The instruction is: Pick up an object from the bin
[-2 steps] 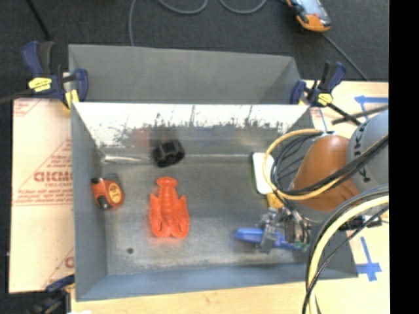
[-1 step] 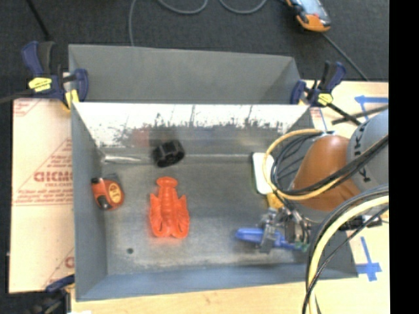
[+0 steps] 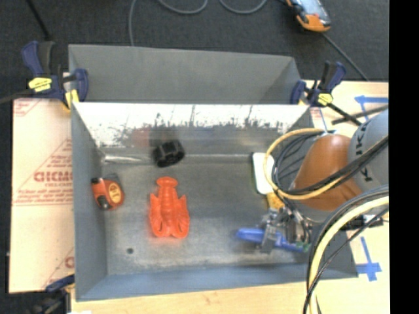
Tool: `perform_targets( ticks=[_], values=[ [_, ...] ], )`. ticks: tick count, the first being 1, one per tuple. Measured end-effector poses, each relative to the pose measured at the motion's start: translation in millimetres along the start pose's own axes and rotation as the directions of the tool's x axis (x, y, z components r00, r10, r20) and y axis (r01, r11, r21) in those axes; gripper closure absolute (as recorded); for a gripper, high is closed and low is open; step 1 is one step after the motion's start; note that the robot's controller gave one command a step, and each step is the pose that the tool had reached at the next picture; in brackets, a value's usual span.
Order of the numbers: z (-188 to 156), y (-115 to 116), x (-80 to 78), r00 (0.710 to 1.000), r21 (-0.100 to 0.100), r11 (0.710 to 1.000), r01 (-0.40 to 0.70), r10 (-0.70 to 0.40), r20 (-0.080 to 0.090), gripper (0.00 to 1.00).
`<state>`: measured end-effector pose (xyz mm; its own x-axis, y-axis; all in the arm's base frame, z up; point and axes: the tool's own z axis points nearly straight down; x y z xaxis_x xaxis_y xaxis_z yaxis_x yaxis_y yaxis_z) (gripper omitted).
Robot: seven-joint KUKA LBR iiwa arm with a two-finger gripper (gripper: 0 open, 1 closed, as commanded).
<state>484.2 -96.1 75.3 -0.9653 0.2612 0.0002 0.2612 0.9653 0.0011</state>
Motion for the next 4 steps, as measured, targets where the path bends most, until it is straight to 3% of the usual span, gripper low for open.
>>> perform_targets(
  ticks=[3,4],
  values=[
    [-32,-1,-1.8,1.0,0.0,1.0,0.003,-0.003,0.006,1.0],
    [-38,-1,-0.7,1.0,0.001,1.0,0.004,-0.004,0.001,1.0]
  ],
)
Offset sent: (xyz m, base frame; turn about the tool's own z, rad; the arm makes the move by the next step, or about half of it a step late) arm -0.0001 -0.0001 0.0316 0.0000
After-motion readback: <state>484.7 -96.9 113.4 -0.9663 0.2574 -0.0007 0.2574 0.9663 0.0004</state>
